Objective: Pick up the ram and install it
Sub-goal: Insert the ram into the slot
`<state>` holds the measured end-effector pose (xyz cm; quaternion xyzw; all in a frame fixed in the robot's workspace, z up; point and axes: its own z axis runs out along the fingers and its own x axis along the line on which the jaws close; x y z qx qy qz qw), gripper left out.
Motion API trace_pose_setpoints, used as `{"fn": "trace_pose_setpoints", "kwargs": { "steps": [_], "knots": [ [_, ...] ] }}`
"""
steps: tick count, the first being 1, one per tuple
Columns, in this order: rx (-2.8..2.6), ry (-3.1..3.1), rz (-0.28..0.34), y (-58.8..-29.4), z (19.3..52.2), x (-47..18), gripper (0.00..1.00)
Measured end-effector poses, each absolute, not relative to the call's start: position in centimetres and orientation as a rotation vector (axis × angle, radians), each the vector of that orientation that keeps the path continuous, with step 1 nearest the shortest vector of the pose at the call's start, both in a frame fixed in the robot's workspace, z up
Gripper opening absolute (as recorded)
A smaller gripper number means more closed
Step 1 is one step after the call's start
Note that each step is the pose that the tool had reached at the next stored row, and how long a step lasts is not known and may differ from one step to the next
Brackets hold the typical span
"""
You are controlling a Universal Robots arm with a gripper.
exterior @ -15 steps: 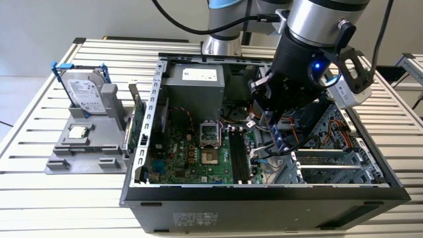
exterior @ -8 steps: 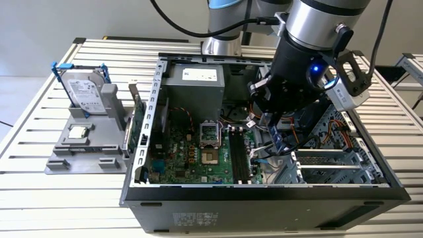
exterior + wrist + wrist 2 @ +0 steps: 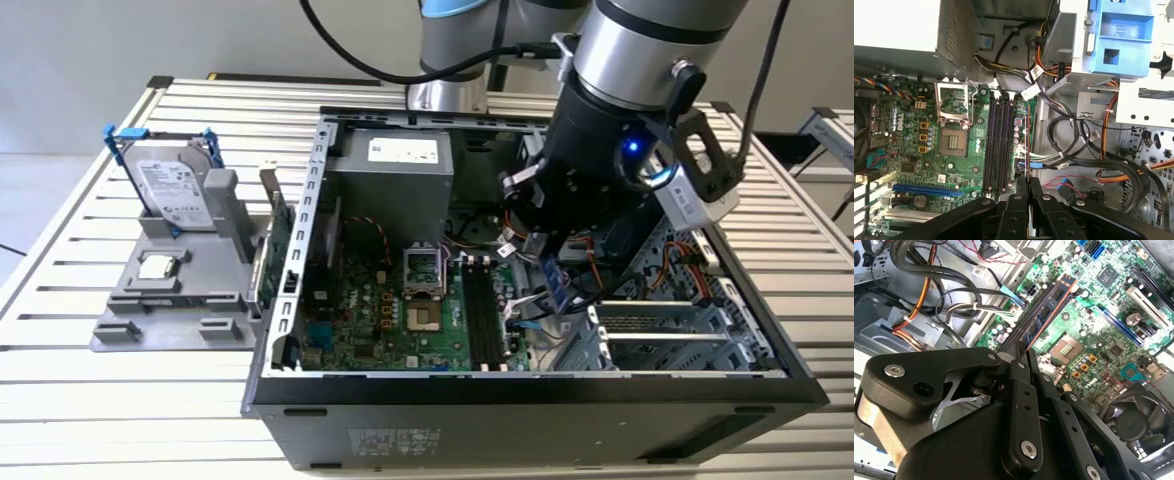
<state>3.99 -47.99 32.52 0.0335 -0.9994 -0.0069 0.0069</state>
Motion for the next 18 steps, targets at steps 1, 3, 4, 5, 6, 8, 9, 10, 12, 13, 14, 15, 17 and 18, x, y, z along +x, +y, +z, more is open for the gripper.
{"fn": "trace_pose_setpoints", "kwargs": {
  "steps": [1,3,4,5,6,8,9,10,12,13,14,15,17,18],
  "knots": [
    [0.105,-3.126,-0.021,-47.99,32.43,3.98,0.0],
    [0.103,-3.126,-0.021,-47.99,32.29,3.99,0.0],
    [0.099,-3.126,-0.021,-47.98,32.23,3.99,0.0],
    [0.095,-3.126,-0.021,-47.98,32.17,3.99,0.0],
    [0.087,-3.127,-0.021,-47.98,32.06,3.99,0.0],
    [0.073,-3.127,-0.021,-47.98,31.88,3.98,0.0],
    [0.068,-3.127,-0.021,-47.98,31.86,3.98,0.0],
    [0.066,-3.127,-0.02,-47.98,31.86,3.98,0.0],
    [0.066,-3.127,-0.021,-47.98,31.85,3.98,0.0],
    [0.066,-3.127,-0.021,-47.98,31.84,3.98,0.0],
    [0.066,-3.127,-0.021,-47.98,31.84,3.98,0.0],
    [0.066,-3.127,-0.021,-47.98,31.83,3.98,0.0],
    [0.066,-3.127,-0.021,-47.98,31.79,3.87,0.0],
    [0.065,-3.127,-0.021,-47.98,31.77,3.81,0.0]
  ]
}}
